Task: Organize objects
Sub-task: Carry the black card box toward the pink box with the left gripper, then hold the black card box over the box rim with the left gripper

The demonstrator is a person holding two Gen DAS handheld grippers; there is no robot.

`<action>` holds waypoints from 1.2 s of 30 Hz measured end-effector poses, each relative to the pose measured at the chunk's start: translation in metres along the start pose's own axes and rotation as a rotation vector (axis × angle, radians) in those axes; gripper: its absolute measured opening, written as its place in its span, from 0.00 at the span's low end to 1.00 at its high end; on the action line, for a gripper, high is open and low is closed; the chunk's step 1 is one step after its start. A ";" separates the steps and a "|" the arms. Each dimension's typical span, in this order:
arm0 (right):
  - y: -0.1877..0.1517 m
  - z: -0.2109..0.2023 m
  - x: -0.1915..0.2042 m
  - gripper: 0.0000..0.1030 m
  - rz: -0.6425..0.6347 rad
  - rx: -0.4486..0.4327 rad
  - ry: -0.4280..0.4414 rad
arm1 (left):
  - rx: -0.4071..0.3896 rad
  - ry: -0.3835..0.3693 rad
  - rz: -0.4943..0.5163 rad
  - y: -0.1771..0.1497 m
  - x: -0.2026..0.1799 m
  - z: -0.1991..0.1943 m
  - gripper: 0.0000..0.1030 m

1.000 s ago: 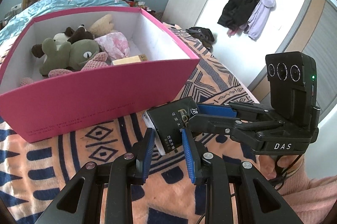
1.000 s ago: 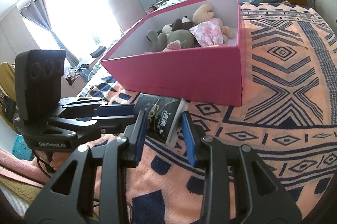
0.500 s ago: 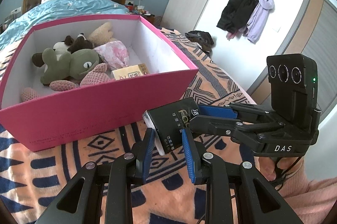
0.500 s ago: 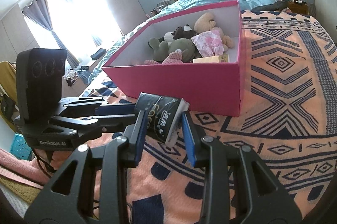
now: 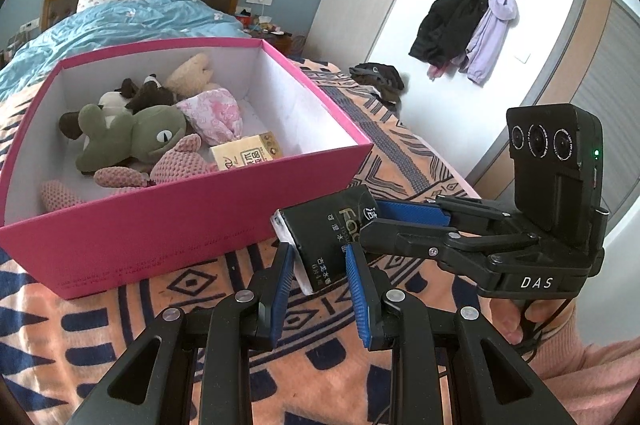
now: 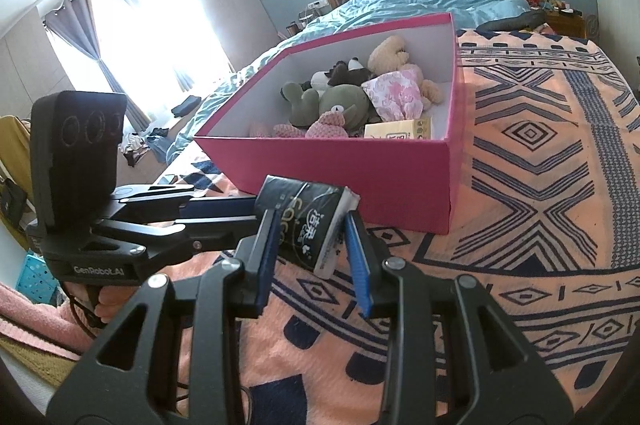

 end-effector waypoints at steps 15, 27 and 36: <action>0.007 -0.002 0.002 0.35 -0.016 -0.014 0.000 | -0.015 0.004 0.011 0.007 0.000 -0.002 0.28; 0.013 -0.004 -0.002 0.35 -0.017 -0.026 -0.003 | -0.020 0.003 0.022 0.013 0.000 0.000 0.28; 0.017 -0.007 -0.002 0.35 -0.020 -0.038 -0.005 | -0.027 -0.002 0.026 0.019 -0.002 0.000 0.28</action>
Point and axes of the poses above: each gripper's, at about its wrist camera, not at the fingertips, and z roughly the way its jaws point, x to its left, y to its top, the point moved 10 cm from there along z, roughly the way its jaws point, and after that the axes turned 4 degrees about z, right-handed, at the moved point
